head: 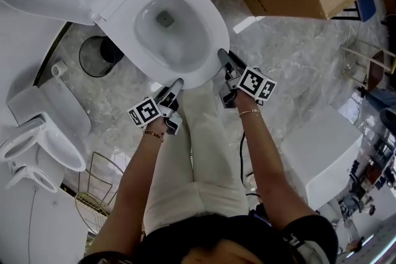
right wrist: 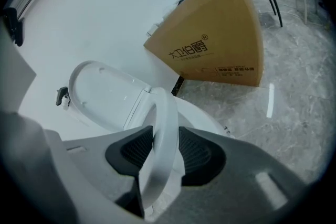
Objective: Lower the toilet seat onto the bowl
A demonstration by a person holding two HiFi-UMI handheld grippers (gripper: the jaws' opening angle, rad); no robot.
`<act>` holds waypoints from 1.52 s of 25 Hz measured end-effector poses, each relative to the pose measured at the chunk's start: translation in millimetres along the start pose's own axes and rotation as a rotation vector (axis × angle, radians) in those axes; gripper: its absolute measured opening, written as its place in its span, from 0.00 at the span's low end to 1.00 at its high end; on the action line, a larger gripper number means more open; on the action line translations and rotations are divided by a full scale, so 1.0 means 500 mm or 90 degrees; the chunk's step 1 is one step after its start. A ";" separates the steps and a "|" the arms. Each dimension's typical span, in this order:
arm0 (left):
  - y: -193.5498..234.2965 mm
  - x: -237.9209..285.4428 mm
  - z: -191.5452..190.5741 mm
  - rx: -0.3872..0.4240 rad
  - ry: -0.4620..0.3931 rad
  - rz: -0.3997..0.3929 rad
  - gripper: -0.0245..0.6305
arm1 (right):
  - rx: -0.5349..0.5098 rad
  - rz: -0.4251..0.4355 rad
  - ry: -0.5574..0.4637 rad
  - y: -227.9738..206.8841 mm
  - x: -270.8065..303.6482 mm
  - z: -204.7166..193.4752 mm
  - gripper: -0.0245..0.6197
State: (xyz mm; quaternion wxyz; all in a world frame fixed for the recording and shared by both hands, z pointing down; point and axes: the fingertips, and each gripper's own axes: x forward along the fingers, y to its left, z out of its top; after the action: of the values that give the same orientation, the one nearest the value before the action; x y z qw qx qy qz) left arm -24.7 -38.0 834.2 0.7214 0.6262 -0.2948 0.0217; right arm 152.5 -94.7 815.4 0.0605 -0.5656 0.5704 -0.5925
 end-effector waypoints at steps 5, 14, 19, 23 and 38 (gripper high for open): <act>0.040 0.017 -0.009 -0.023 0.014 0.012 0.36 | -0.001 -0.013 0.006 -0.036 0.021 -0.016 0.29; 0.102 0.044 -0.030 -0.024 0.023 0.058 0.36 | -0.022 -0.009 0.026 -0.095 0.050 -0.037 0.29; 0.136 0.052 -0.041 -0.030 0.034 0.074 0.35 | -0.002 -0.025 0.029 -0.129 0.066 -0.054 0.29; 0.159 0.053 -0.048 -0.034 0.040 0.086 0.35 | -0.027 -0.025 0.035 -0.138 0.084 -0.054 0.29; 0.124 0.019 -0.029 0.127 0.052 0.107 0.17 | -0.147 -0.084 0.024 -0.139 0.059 -0.056 0.19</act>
State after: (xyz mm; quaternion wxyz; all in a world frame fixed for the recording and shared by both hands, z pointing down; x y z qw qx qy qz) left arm -36.2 -14.8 893.1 0.6625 0.6666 -0.3129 0.1372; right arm 161.2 -75.3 892.9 -0.0548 -0.5941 0.5973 -0.5360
